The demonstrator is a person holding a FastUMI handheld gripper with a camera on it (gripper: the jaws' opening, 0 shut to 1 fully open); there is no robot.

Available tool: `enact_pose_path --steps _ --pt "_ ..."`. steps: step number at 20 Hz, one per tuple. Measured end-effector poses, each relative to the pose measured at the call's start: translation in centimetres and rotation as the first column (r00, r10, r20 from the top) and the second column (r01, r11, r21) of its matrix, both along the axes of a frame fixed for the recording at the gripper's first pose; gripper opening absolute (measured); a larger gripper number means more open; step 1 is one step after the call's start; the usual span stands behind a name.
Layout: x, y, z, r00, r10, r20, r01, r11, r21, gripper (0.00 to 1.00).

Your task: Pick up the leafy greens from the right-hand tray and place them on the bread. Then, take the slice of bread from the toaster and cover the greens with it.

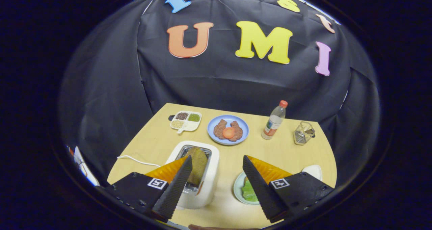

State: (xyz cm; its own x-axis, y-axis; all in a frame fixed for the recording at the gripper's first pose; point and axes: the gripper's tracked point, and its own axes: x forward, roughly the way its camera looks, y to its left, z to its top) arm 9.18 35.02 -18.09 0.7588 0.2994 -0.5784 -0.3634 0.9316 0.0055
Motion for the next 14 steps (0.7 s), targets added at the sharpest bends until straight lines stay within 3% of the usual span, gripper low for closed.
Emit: enact_pose_path --steps 3,10,11,13,14 --pt "0.0 2.9 -1.1 1.000 -0.007 -0.011 0.007 0.999 -0.033 0.95" --pt "1.3 4.6 -4.6 0.988 -0.126 -0.085 0.116 0.986 -0.119 0.87" --pt "1.6 4.6 -5.0 0.986 -0.141 -0.092 0.128 0.983 -0.132 0.84" --pt "2.0 4.9 -5.6 0.982 -0.154 -0.108 0.137 0.978 -0.155 0.64" --pt "2.0 5.2 -6.2 0.980 -0.153 -0.126 0.133 0.979 -0.154 0.61"
